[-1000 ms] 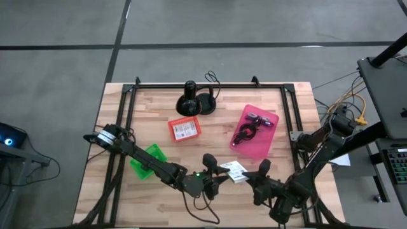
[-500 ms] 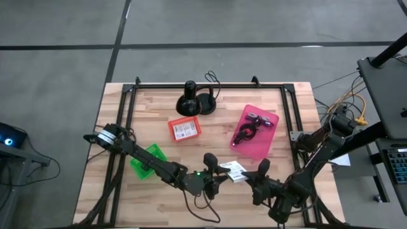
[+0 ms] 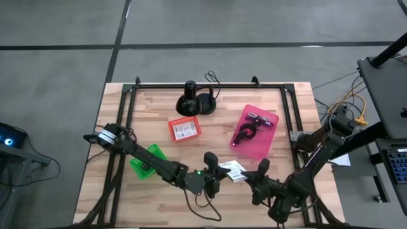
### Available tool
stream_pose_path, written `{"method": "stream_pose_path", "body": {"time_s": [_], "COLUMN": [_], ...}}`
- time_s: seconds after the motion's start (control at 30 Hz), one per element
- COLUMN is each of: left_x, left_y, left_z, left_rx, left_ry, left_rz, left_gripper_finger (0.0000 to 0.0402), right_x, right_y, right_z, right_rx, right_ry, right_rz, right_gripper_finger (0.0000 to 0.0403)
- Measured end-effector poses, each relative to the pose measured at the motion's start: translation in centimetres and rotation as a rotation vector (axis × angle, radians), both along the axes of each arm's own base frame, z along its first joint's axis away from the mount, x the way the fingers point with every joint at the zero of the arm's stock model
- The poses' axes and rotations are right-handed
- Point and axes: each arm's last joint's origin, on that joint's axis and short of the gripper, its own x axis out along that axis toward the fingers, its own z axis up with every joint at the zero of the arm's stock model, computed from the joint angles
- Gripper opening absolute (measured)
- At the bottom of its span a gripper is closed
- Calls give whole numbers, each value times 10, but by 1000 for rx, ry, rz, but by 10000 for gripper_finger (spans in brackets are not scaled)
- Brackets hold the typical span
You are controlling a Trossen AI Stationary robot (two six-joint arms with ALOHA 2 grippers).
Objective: Pick and place items into bin
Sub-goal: Stack the card reader box on top of the card reader box in the orange bin
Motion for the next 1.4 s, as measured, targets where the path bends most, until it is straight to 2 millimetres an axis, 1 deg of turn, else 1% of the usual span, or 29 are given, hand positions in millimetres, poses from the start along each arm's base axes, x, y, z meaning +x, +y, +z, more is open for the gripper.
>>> {"method": "stream_pose_path", "body": {"time_s": [0.13, 0.2, 0.3, 0.37, 0.47, 0.6, 0.7, 0.77, 0.83, 0.93, 1.13, 1.27, 1.4], "left_x": [0, 0, -1, -4, -8, -14, -18, -20, -21, -28, -51, -63, -67], "left_y": [0, 0, 0, -1, -1, 1, 5, 8, 15, 33, 72, 87, 104], "left_z": [0, 0, -1, -2, -3, 0, 0, -2, -5, -6, -5, -12, -19], "left_rx": [1, 5, 52, 92, 154, 213, 267, 261, 236, 183, 1, 2, -38], "left_ry": [2, 4, 11, 18, 49, 57, 63, 80, 103, 141, 218, 304, 381], "left_rz": [0, 1, 31, 80, 150, 288, 414, 440, 462, 531, 692, 782, 849], "left_gripper_finger": [28, 28, 28, 28, 28, 28, 28, 28, 28, 28, 28, 28, 28], "right_x": [0, 0, -1, -2, -4, -9, -13, -15, -18, -19, -21, -21, -21], "right_y": [0, 0, 0, -1, -3, -10, -16, -19, -21, -23, -26, -26, -25], "right_z": [0, 0, 1, 2, 2, 0, -3, -6, -10, -15, -20, -20, -20], "right_rx": [1, 2, 10, 4, 15, 57, 110, 139, 157, 165, 196, 229, 237], "right_ry": [1, 1, 0, 2, 3, 0, -21, -35, -44, -47, -62, -81, -86], "right_rz": [1, 1, 3, 2, -14, -67, -129, -159, -176, -188, -210, -224, -225], "right_gripper_finger": [41, 63, 108, 134, 160, 174, 172, 168, 163, 157, 148, 149, 150]}}
